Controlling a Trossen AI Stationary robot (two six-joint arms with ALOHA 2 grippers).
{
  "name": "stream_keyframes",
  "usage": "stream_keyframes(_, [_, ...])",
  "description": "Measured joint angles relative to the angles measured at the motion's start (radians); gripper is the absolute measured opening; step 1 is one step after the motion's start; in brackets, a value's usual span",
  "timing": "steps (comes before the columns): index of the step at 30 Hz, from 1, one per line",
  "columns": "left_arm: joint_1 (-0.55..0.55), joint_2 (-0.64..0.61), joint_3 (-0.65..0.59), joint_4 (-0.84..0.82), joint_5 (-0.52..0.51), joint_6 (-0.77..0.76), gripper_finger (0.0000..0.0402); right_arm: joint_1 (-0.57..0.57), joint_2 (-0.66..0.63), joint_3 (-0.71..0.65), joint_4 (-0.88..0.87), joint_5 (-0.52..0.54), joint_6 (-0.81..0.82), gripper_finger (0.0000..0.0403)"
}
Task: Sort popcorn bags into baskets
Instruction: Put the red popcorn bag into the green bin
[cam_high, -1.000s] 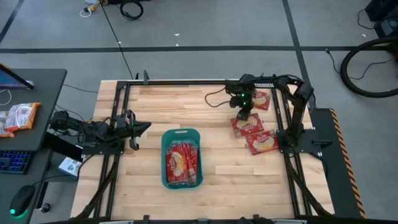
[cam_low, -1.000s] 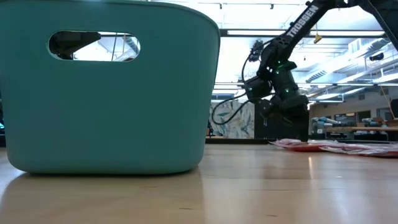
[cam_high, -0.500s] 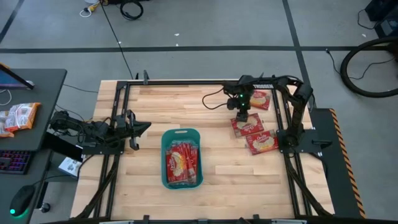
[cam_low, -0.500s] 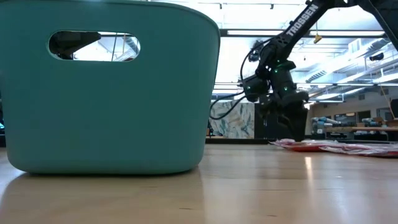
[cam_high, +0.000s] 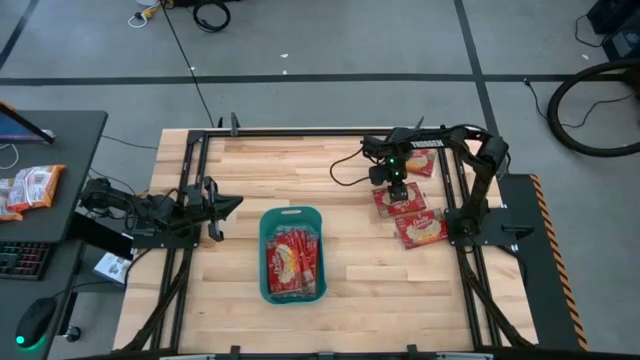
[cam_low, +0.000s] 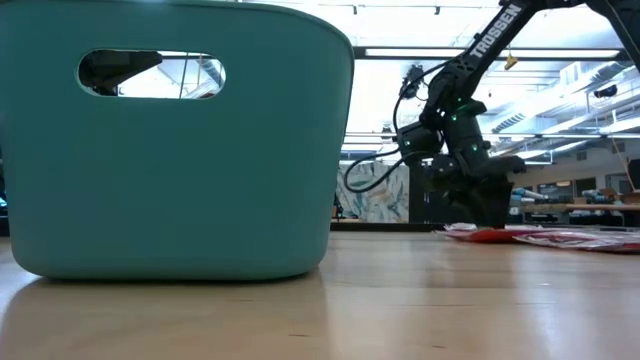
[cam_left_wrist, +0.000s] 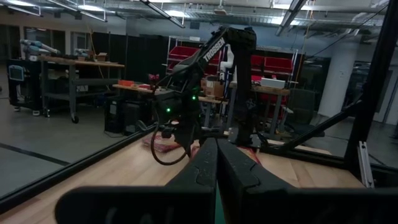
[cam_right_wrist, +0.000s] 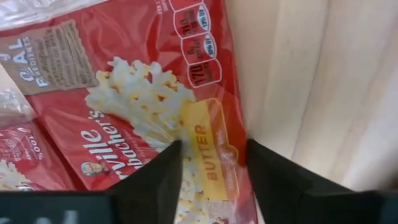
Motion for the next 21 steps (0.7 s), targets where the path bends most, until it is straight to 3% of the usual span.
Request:
stream_keyframes(10, [0.000,0.000,0.000,0.000,0.000,-0.002,0.0007,0.027,0.017,0.052,-0.057,-0.035,0.049,0.0014])
stream_keyframes(15, [0.000,0.000,0.000,0.000,0.000,-0.002,0.0007,0.041,0.018,0.102,-0.139,-0.058,0.183,0.0010])
stream_keyframes(21, [0.000,0.000,0.000,0.000,0.000,-0.002,0.0007,0.140,0.016,0.157,-0.228,-0.058,0.262,0.0005])
